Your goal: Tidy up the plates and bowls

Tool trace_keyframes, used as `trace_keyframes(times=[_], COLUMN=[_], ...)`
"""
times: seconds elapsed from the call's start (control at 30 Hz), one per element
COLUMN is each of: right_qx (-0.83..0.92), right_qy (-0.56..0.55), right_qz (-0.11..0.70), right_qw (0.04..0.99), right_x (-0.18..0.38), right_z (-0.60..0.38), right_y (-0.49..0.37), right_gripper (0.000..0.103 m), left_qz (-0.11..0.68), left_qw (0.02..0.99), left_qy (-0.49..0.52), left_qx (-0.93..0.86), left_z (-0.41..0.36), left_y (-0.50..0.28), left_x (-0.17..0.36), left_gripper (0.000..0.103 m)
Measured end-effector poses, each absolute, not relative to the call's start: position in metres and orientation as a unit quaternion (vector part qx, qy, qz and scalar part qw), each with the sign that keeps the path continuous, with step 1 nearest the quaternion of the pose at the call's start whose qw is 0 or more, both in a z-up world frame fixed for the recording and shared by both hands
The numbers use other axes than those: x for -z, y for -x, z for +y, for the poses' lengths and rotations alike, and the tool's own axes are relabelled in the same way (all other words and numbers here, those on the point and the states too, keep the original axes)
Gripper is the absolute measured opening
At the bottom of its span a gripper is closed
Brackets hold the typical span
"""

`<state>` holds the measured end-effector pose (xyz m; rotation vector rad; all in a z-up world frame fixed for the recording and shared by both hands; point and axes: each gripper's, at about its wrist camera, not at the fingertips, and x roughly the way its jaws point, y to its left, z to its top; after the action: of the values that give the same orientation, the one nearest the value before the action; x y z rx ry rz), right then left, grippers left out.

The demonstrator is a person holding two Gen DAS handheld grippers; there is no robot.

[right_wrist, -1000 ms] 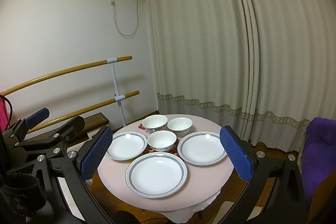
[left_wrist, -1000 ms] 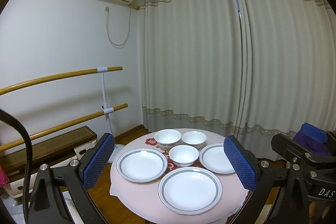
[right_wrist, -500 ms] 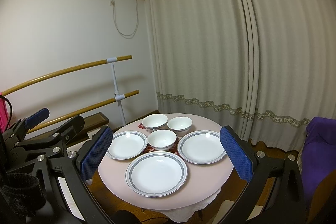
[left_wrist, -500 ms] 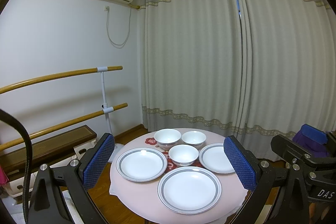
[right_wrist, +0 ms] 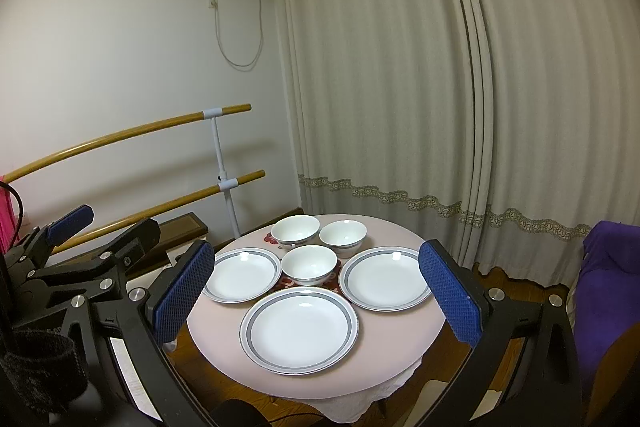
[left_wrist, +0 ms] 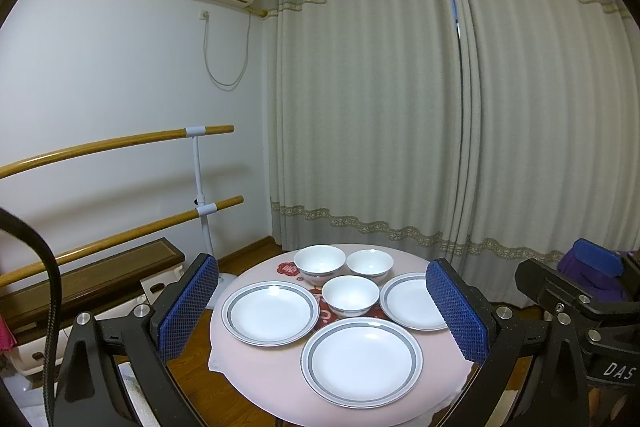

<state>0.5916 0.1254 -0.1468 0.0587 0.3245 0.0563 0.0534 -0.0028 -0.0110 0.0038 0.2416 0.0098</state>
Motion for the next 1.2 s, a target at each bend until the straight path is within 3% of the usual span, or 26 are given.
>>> trace_keyframes(times=[1.2], right_qx=[-0.027], right_qy=[-0.034], right_qz=[0.185], right_qw=[0.982], right_x=[0.156], right_z=[0.122], right_y=[-0.606], right_gripper=[0.103], left_qz=[0.146], left_qw=[0.989], left_qy=[0.005], left_qx=[-0.002], left_z=[0.001], left_y=[-0.072], left_x=[0.017], left_gripper=[0.102])
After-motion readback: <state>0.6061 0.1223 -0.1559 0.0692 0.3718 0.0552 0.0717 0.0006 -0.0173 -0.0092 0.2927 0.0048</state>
